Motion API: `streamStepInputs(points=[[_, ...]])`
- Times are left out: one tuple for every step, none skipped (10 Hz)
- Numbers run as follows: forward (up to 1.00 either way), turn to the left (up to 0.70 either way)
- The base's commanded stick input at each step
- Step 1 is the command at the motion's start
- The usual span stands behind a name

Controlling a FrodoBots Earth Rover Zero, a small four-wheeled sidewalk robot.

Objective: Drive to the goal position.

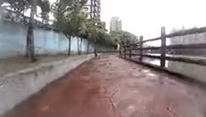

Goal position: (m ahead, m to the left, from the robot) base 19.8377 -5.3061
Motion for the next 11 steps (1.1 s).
streamStepInputs(points=[[0.85, 0.02], [0.85, 0.02], [0.85, 0.02], [0.85, 0.02], [0.85, 0.02], [0.85, 0.02], [0.85, 0.02], [0.85, 0.02], [0.85, 0.02], [0.85, 0.02], [0.85, 0.02]])
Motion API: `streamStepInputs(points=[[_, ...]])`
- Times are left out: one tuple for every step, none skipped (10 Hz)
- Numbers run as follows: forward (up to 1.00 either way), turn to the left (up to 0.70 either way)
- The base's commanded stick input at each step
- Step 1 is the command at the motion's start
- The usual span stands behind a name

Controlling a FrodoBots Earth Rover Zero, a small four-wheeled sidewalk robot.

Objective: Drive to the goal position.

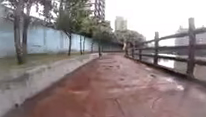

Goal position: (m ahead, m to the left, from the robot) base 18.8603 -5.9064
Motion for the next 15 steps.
streamStepInputs(points=[[0.85, 0.02], [0.85, 0.02], [0.85, 0.02], [0.85, 0.02], [0.85, 0.02], [0.85, 0.02], [0.85, 0.02], [0.85, 0.02], [0.85, -0.05], [0.85, -0.20], [0.85, -0.32], [0.85, -0.32], [0.85, -0.32], [0.85, -0.32], [0.85, -0.32]])
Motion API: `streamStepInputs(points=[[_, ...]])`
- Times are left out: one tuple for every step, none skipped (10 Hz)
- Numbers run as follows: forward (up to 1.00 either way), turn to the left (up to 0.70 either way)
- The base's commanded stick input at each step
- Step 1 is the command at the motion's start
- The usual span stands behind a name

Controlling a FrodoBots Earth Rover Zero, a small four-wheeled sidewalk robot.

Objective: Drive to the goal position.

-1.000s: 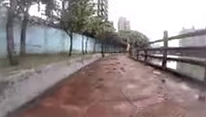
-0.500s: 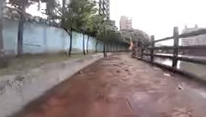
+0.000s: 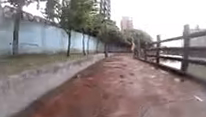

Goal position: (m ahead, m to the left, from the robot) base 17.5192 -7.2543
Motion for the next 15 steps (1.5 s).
streamStepInputs(points=[[0.85, -0.32], [0.85, -0.32], [0.85, -0.32], [0.85, -0.20], [0.85, -0.03], [0.85, 0.00], [0.85, 0.02], [0.85, 0.02], [0.85, 0.02], [0.85, 0.02], [0.85, 0.02], [0.85, 0.02], [0.85, 0.02], [0.85, 0.02], [0.85, 0.02]])
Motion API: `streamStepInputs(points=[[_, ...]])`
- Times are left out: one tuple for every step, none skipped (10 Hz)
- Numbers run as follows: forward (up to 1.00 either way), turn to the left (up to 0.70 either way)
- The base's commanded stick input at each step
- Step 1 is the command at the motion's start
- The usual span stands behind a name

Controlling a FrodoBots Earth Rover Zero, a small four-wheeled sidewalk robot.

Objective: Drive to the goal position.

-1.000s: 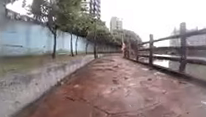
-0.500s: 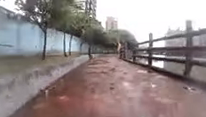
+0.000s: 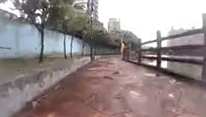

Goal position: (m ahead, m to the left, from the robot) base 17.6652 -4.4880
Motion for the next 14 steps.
streamStepInputs(points=[[0.85, 0.02], [0.85, 0.02], [0.85, 0.02], [0.85, 0.02], [0.85, 0.02], [0.85, 0.02], [0.85, 0.02], [0.85, 0.02], [0.85, 0.02], [0.85, 0.02], [0.85, 0.02], [0.85, 0.02], [0.85, 0.02], [0.85, 0.02]])
